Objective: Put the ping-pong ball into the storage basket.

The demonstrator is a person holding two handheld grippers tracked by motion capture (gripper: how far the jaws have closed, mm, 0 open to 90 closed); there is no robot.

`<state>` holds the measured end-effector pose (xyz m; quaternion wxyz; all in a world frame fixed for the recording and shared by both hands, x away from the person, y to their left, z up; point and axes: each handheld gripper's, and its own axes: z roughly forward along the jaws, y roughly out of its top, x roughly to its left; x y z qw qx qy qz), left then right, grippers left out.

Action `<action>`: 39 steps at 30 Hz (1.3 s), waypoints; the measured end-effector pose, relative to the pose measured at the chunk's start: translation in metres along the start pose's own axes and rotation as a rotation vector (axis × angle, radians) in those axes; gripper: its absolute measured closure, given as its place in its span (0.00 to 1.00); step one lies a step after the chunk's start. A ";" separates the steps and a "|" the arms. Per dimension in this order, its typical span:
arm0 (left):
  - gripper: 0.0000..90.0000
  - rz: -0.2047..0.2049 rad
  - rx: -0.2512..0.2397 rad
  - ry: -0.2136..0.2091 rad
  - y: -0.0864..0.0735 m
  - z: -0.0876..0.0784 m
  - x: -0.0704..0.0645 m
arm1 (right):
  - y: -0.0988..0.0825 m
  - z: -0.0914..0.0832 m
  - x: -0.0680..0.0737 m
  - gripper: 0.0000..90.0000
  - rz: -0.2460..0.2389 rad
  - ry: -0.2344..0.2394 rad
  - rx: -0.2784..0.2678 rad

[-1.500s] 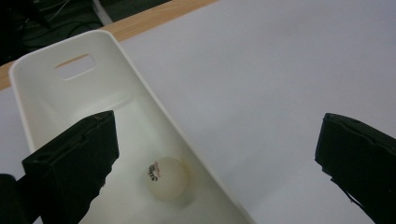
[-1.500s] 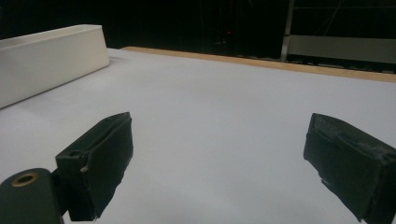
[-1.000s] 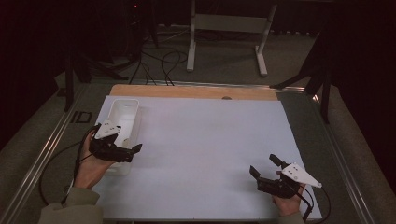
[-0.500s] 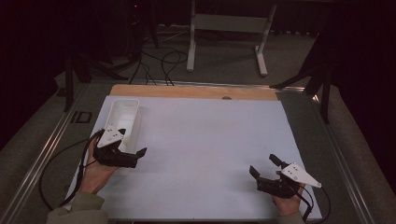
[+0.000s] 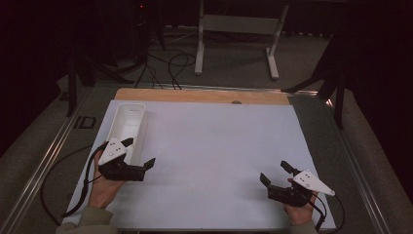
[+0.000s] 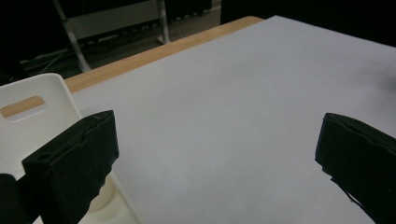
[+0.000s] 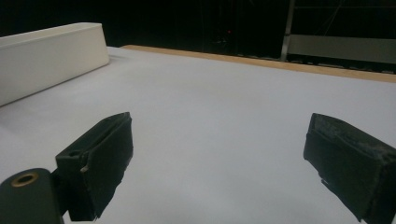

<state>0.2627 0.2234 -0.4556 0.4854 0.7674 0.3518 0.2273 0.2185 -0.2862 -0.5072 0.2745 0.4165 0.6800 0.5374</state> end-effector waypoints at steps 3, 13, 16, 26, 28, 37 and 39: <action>0.00 0.001 -0.015 -0.014 -0.005 -0.001 -0.002 | 0.001 0.000 -0.001 0.09 -0.001 -0.002 -0.002; 0.00 -0.008 -0.062 -0.021 -0.017 -0.008 -0.002 | 0.004 0.001 0.001 0.09 -0.003 0.007 -0.009; 0.00 -0.009 -0.072 -0.017 -0.021 -0.009 -0.001 | 0.006 0.000 0.002 0.09 -0.006 0.014 -0.011; 0.00 -0.037 -0.094 -0.015 -0.032 -0.010 0.001 | 0.009 0.004 0.005 0.09 -0.018 0.042 -0.009; 0.00 -0.026 -0.086 -0.009 -0.034 -0.009 0.000 | 0.010 0.005 0.004 0.09 -0.019 0.041 -0.011; 0.00 -0.019 -0.090 -0.001 -0.037 -0.008 -0.003 | 0.014 0.009 0.003 0.09 -0.033 0.048 -0.021; 0.00 -0.026 -0.094 0.000 -0.038 -0.009 -0.002 | 0.015 0.010 0.003 0.09 -0.035 0.047 -0.023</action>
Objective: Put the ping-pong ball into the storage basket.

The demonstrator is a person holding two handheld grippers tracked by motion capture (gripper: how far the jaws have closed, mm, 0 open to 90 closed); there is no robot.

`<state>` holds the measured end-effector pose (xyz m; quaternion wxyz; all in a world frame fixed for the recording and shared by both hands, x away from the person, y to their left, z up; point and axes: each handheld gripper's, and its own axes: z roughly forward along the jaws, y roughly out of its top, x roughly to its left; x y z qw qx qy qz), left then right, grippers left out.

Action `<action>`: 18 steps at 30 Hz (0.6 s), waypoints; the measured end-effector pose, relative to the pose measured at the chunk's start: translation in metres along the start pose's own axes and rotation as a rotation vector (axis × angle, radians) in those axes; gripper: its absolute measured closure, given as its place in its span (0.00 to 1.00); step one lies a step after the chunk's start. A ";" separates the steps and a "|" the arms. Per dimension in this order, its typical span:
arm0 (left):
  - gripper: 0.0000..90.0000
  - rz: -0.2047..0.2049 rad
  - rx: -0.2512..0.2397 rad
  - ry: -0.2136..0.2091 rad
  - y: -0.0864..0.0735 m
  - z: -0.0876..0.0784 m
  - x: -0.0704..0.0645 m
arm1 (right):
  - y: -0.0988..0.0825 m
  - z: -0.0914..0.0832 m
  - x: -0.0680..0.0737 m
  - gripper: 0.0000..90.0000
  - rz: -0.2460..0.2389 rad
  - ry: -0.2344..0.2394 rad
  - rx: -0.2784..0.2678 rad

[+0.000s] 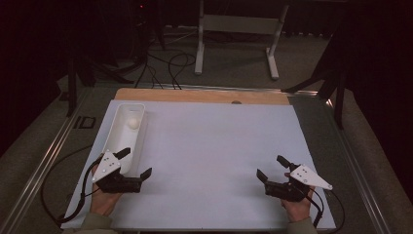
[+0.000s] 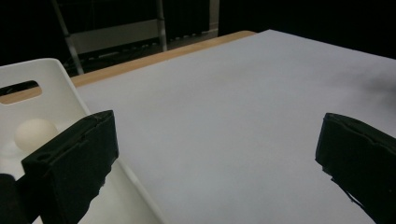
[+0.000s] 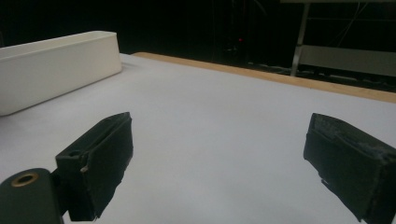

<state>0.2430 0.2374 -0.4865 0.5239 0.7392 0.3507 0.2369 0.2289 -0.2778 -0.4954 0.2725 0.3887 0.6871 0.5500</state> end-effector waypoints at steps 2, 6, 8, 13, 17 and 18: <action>0.00 -0.007 -0.005 0.004 -0.002 -0.002 0.001 | 0.001 0.001 0.000 0.09 -0.002 -0.002 -0.004; 0.00 -0.006 -0.006 0.010 -0.004 -0.004 0.002 | 0.002 0.002 0.001 0.09 -0.007 -0.002 -0.007; 0.00 -0.006 -0.003 0.009 -0.005 -0.004 0.001 | 0.003 0.002 0.001 0.09 -0.010 0.001 -0.007; 0.00 0.002 -0.005 0.014 -0.006 -0.005 0.000 | 0.004 0.002 0.001 0.09 -0.017 0.006 -0.013; 0.00 0.005 -0.007 0.017 -0.006 -0.004 0.000 | 0.004 0.002 0.002 0.09 -0.017 0.009 -0.015; 0.00 0.006 -0.008 0.017 -0.006 -0.004 0.000 | 0.004 0.002 0.002 0.09 -0.017 0.010 -0.015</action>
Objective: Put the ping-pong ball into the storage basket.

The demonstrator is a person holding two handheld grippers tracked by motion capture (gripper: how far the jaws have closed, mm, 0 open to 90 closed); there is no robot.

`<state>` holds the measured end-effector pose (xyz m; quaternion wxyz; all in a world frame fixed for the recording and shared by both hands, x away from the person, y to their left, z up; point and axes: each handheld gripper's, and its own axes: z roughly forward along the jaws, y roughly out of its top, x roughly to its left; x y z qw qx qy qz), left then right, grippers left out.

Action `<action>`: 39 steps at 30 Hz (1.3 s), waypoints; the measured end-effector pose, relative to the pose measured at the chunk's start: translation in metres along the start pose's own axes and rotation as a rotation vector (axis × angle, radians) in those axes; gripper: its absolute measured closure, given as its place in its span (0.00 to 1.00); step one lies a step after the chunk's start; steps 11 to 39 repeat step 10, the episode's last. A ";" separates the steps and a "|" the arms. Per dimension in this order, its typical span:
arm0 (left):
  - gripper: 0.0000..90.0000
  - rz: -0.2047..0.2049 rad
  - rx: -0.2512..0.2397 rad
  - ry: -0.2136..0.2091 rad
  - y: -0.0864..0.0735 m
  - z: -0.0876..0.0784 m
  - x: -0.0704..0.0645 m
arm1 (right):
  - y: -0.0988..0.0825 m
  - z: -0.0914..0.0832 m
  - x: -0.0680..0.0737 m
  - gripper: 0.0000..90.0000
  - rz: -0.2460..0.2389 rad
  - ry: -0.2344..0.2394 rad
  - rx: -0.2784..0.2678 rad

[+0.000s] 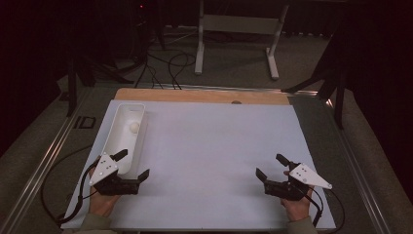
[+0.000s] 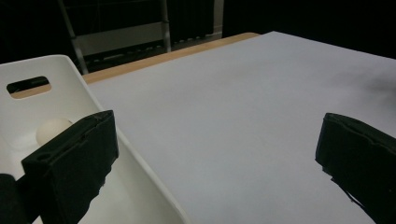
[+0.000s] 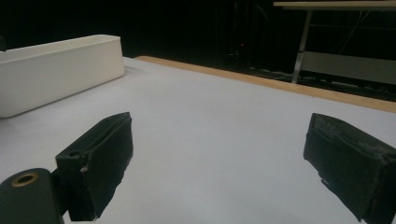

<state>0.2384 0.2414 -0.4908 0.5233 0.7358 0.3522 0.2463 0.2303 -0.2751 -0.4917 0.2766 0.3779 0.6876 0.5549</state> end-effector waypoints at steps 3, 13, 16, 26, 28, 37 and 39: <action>0.00 0.000 -0.002 0.002 0.000 0.000 0.000 | 0.000 0.000 0.000 0.09 -0.002 0.000 -0.001; 0.00 0.004 -0.002 0.003 0.000 0.000 0.000 | 0.000 -0.001 0.002 0.09 -0.004 0.005 -0.003; 0.00 0.004 -0.002 0.003 0.000 0.000 0.000 | 0.000 -0.001 0.002 0.09 -0.004 0.005 -0.003; 0.00 0.004 -0.002 0.003 0.000 0.000 0.000 | 0.000 -0.001 0.002 0.09 -0.004 0.005 -0.003; 0.00 0.004 -0.002 0.003 0.000 0.000 0.000 | 0.000 -0.001 0.002 0.09 -0.004 0.005 -0.003; 0.00 0.004 -0.002 0.003 0.000 0.000 0.000 | 0.000 -0.001 0.002 0.09 -0.004 0.005 -0.003; 0.00 0.004 -0.002 0.003 0.000 0.000 0.000 | 0.000 -0.001 0.002 0.09 -0.004 0.005 -0.003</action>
